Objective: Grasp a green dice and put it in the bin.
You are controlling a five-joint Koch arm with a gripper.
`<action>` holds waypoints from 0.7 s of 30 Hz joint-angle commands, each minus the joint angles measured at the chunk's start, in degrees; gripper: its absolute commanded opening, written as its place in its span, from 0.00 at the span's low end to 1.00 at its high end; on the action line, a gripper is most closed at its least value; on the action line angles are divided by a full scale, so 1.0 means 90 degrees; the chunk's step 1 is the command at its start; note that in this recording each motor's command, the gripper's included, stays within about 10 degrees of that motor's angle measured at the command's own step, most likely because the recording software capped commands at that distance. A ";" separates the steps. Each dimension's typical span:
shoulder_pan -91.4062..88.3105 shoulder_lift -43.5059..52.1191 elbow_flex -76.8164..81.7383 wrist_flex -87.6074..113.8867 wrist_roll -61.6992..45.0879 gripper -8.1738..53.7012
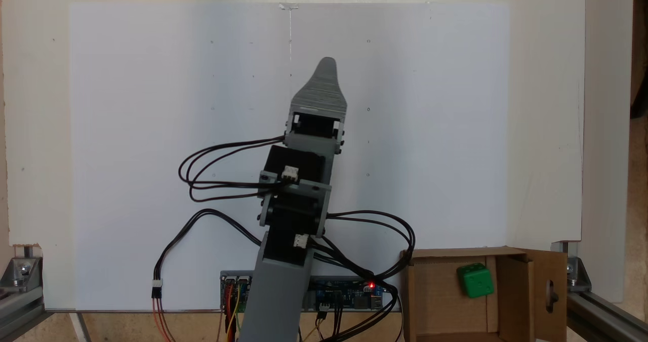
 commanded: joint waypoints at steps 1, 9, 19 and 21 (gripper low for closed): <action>-0.0283 0.0420 0.0303 -0.1043 0.0293 0.87; -0.0791 0.1611 0.2842 -0.3308 0.0283 0.87; -0.1201 0.2197 0.4590 -0.6072 0.0273 0.88; -0.1201 0.2197 0.4951 -0.6629 0.0264 0.88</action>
